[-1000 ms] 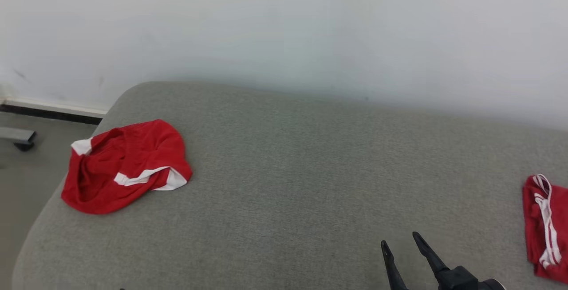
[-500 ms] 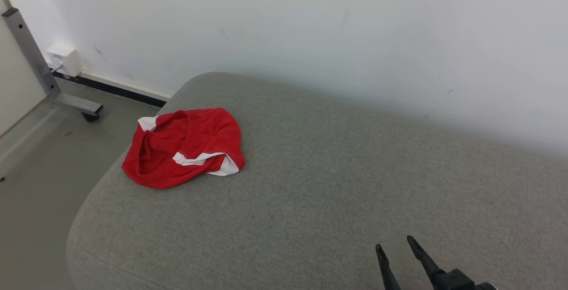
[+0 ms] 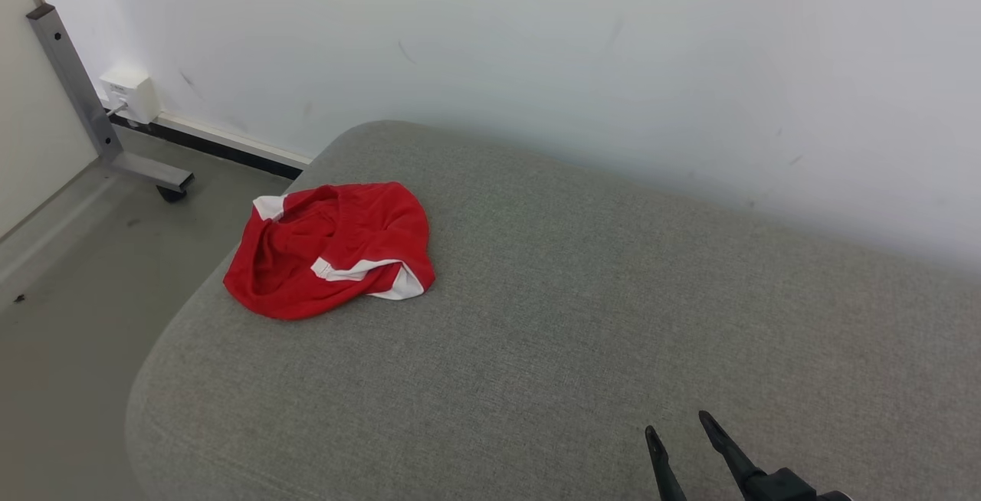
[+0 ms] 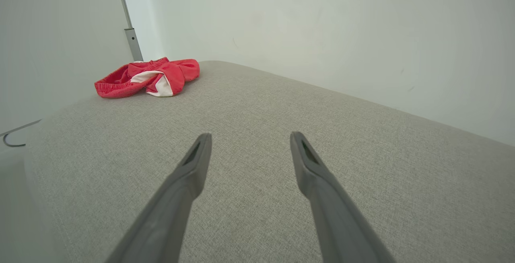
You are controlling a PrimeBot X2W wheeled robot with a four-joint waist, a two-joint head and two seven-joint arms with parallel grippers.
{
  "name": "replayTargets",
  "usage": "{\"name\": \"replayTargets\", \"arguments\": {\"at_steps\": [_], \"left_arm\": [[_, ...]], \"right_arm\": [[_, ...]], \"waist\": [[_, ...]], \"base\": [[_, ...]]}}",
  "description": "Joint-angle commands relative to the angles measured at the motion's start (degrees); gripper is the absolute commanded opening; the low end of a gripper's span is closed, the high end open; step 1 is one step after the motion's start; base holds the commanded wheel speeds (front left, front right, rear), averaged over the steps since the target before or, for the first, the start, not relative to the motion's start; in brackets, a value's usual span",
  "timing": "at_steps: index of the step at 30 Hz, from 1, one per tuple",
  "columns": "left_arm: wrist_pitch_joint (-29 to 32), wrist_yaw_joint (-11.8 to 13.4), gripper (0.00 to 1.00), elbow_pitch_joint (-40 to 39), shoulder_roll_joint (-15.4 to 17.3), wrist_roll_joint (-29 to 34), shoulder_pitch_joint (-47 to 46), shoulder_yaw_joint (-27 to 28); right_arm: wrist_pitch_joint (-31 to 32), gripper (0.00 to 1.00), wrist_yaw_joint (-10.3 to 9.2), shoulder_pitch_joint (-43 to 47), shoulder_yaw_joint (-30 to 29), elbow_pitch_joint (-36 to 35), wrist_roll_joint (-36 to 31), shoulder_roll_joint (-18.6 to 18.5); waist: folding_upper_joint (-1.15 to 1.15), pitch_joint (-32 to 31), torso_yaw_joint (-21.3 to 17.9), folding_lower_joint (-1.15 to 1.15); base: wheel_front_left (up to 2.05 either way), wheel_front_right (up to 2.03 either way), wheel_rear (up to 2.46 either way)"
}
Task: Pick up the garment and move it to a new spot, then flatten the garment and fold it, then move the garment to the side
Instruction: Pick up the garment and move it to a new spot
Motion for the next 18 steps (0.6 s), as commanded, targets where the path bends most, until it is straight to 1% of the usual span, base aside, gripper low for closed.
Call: {"name": "replayTargets", "arguments": {"at_steps": [1, 6, 11, 14, 18], "left_arm": [[-0.2, 0.1, 1.0, 0.5, 0.1, -0.5, -0.4, 0.5], [-0.2, 0.1, 1.0, 3.0, 0.8, -1.8, -4.2, 0.7], [-0.2, 0.1, 1.0, 7.5, 1.8, -4.1, -12.5, 1.0], [0.1, 0.1, 1.0, 11.6, 2.3, -9.1, -19.4, 1.5], [4.6, 0.1, 1.0, 16.0, 5.8, -14.2, -27.5, 1.4]], "right_arm": [[0.0, 1.0, -0.17, 0.4, 0.0, -0.1, -0.4, 0.0], [0.0, 1.0, -0.17, 0.2, 0.0, 0.0, -1.4, 0.0], [0.4, 1.0, -0.17, -2.4, 0.2, -1.2, -3.5, -0.6], [1.3, 1.0, -0.17, -4.3, 0.4, -2.4, -4.5, -1.6], [2.3, 1.0, -0.17, -7.4, 1.8, -4.4, -4.8, -2.9]], "waist": [[-0.01, 0.2, -0.1, 0.0], [-0.01, 1.6, -0.5, 0.0], [-0.01, 7.2, -2.0, 0.0], [-0.01, 10.9, -3.7, 0.0], [-0.01, 16.3, -7.4, 0.0]], "base": [[0.0, 0.0, 0.0], [0.0, 0.0, 0.0], [0.0, 0.0, 0.0], [0.0, 0.0, 0.0], [0.0, 0.0, 0.0]]}}
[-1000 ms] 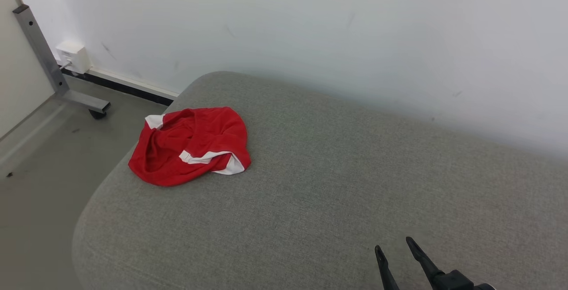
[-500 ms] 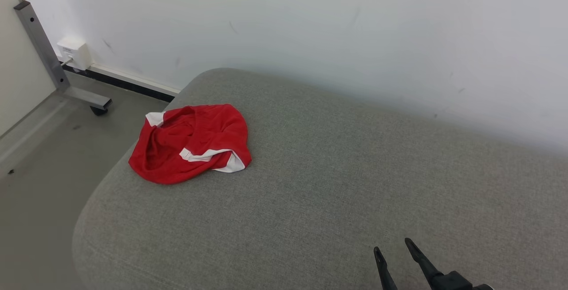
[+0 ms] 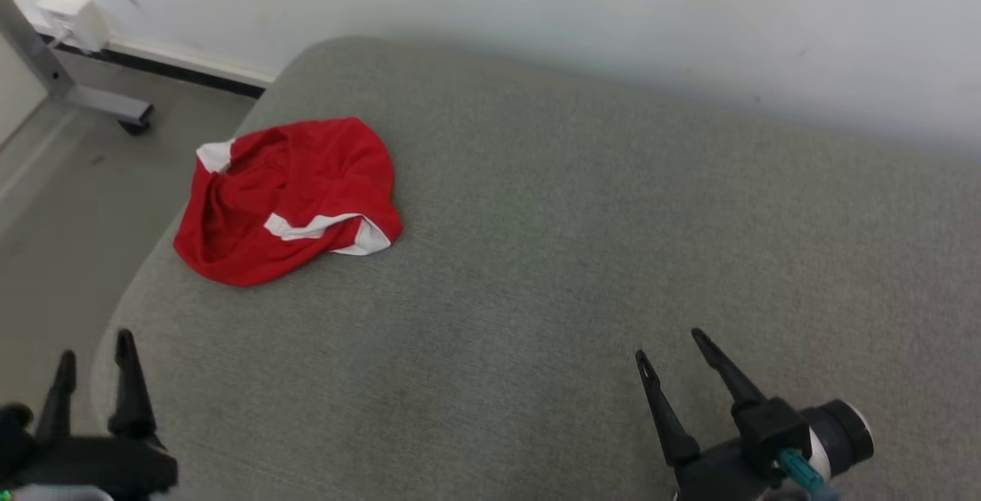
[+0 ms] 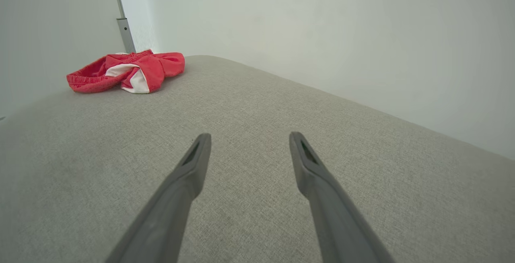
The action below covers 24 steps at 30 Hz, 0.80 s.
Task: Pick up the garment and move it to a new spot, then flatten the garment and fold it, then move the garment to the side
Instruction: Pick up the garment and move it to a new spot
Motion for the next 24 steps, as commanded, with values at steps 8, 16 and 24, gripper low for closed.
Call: {"name": "replayTargets", "arguments": {"at_steps": [8, 16, 24], "left_arm": [[16.0, 0.1, 1.0, 2.5, 6.9, -17.9, -13.7, 1.0], [28.3, 0.0, 1.0, 3.0, 15.2, -36.3, -21.5, 8.2], [31.6, 1.9, 1.0, 4.9, 20.8, -37.6, -25.2, 9.9]], "right_arm": [[1.0, 1.0, -0.17, -4.8, 1.8, -4.0, -0.2, -1.5], [0.9, 1.0, -0.17, -7.5, 3.0, -6.4, -0.3, -0.8], [0.1, 1.0, -0.17, -7.6, 2.3, -7.8, -0.6, 0.2]], "waist": [[-0.01, 15.3, -12.9, -0.01], [-0.01, 22.2, -20.5, -0.01], [-0.01, 25.8, -24.3, -0.01]], "base": [[0.0, 0.0, 0.0], [0.0, 0.0, 0.0], [0.0, 0.0, 0.0]]}}
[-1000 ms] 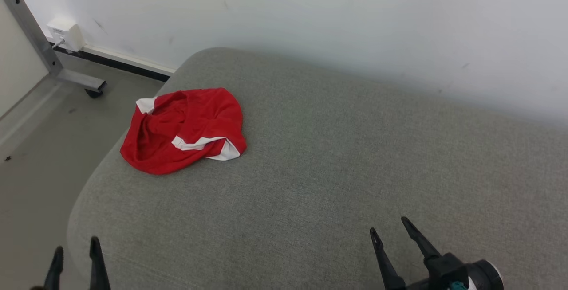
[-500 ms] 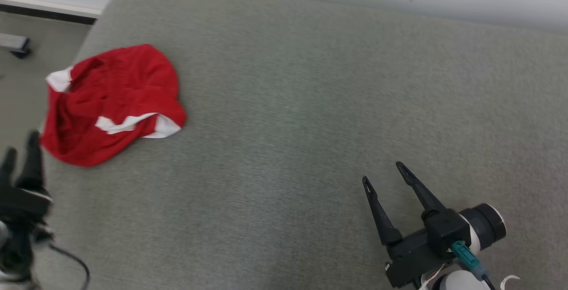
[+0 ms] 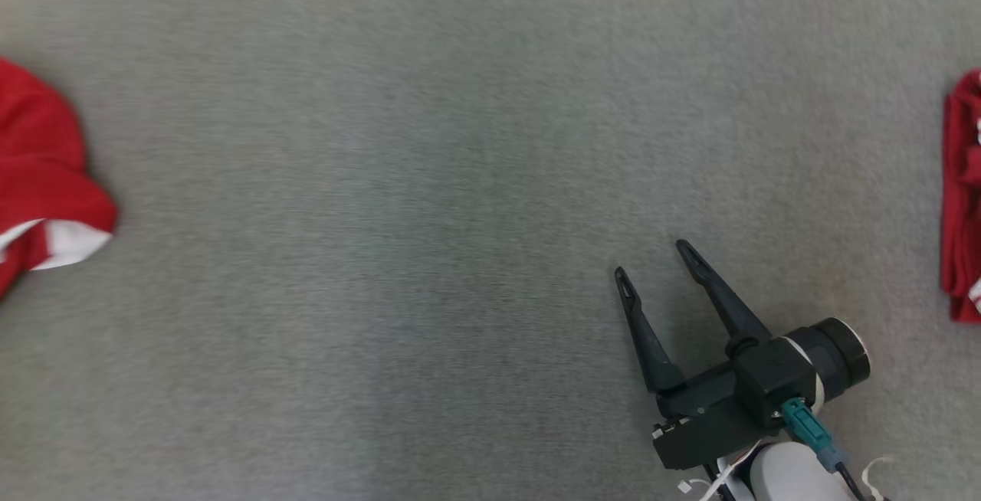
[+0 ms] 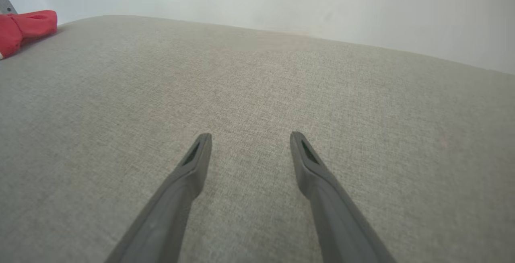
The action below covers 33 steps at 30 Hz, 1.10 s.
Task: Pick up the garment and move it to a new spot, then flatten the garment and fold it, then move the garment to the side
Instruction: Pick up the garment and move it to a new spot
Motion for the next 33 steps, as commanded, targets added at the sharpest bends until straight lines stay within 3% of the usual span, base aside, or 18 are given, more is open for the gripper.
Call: {"name": "replayTargets", "arguments": {"at_steps": [1, 8, 15, 17, 18, 24, 33], "left_arm": [[0.4, 0.3, 1.0, 0.3, 0.6, -0.6, -0.8, 0.0], [5.8, 4.4, 1.0, 1.9, 2.3, 0.0, -0.3, -1.6], [14.7, 10.9, 1.0, 3.4, 1.5, -0.8, 4.2, -3.6], [14.9, 11.2, 0.06, 2.4, 1.8, -0.6, 4.7, -3.5], [14.7, 11.0, 0.0, 1.6, 2.2, -0.3, 4.9, -3.5], [12.5, 9.0, 0.0, -4.4, 3.3, 0.0, 5.3, -2.8], [12.4, 6.8, 0.0, -14.4, 4.5, 1.7, 8.6, -3.9]], "right_arm": [[-0.4, 1.0, -0.17, -0.6, 0.0, -0.3, -0.4, 0.4], [-1.1, 1.0, -0.17, -1.2, 0.7, 0.1, 0.1, 1.3], [-1.5, 1.0, -0.17, -1.5, 0.5, 1.3, 0.5, 1.6], [-1.6, 1.0, -0.17, -1.7, 0.5, 1.7, 0.6, 1.7], [-1.7, 1.0, -0.17, -1.7, 0.5, 1.9, 0.7, 1.8], [-2.3, 1.0, -0.17, -1.9, 1.7, 3.7, 2.1, 2.3], [-2.5, 1.0, -0.17, -0.7, 3.9, 7.2, 6.4, 2.5]], "waist": [[-0.01, 5.6, -5.5, -0.02], [-0.01, 7.3, -7.3, -0.02], [-0.01, 6.9, -8.6, -0.02], [-0.01, 6.0, -8.8, -0.02], [-0.01, 5.5, -8.8, -0.02], [-0.01, 0.1, -8.4, -0.02], [-0.01, -13.5, -9.1, -0.02]], "base": [[0.0, 0.0, 0.0], [0.0, 0.0, 0.0], [0.0, 0.0, 0.0], [0.0, 0.0, 0.0], [0.0, 0.0, 0.0], [0.0, 0.0, 0.0], [0.0, 0.0, 0.0]]}}
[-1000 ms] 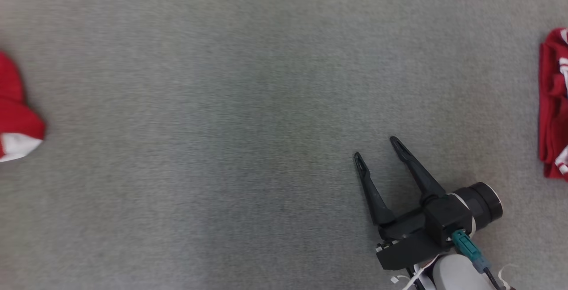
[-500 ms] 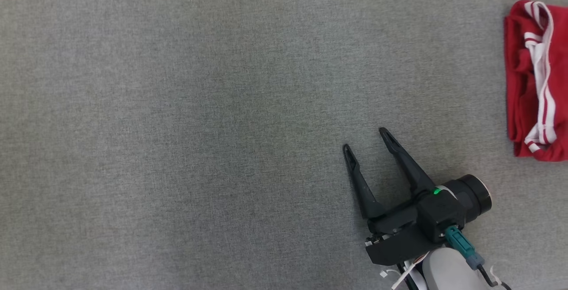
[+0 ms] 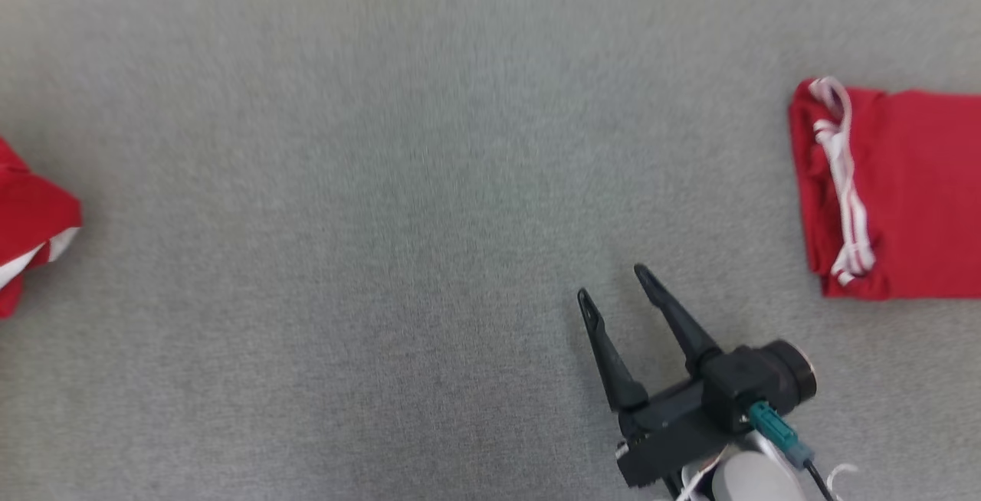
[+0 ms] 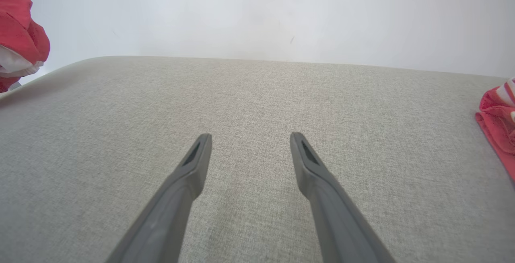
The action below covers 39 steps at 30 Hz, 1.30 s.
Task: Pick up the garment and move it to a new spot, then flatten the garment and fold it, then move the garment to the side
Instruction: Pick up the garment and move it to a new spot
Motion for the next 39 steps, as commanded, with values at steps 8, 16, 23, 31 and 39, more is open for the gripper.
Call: {"name": "replayTargets", "arguments": {"at_steps": [8, 16, 23, 31, 39], "left_arm": [[2.7, -0.3, 0.0, -10.6, -2.5, 0.2, 2.3, -4.8], [4.2, -0.8, 0.0, -17.9, -10.0, -1.7, 2.5, -13.1], [-1.3, -1.2, 0.0, -17.0, -15.7, 6.7, 4.8, -21.9], [-12.2, 0.3, 0.0, -4.0, -21.1, 18.9, 5.5, -29.8], [-23.7, -0.8, 0.83, 11.2, -25.4, 24.2, 1.8, -33.1]], "right_arm": [[-0.2, 1.0, -0.17, 4.8, 0.9, 1.4, 3.1, 0.0], [-0.1, 1.0, -0.17, 6.5, 1.9, 1.9, 3.5, 0.0], [-0.1, 1.0, -0.17, 6.4, 1.2, 1.8, 3.1, 0.0], [-0.1, 1.0, -0.17, 5.8, 0.8, 0.8, 2.8, 0.1], [-0.1, 1.0, -0.17, 6.1, 0.8, 0.1, 3.2, 0.0]], "waist": [[0.0, -16.9, -3.5, 0.0], [0.0, -19.0, -9.4, 0.0], [0.0, -17.4, -15.6, 0.0], [0.0, -13.1, -20.4, 0.0], [0.0, -11.0, -22.1, 0.0]], "base": [[0.0, 0.0, 0.0], [0.0, 0.0, 0.0], [0.0, 0.0, 0.0], [0.0, 0.0, 0.0], [0.0, 0.0, 0.0]]}}
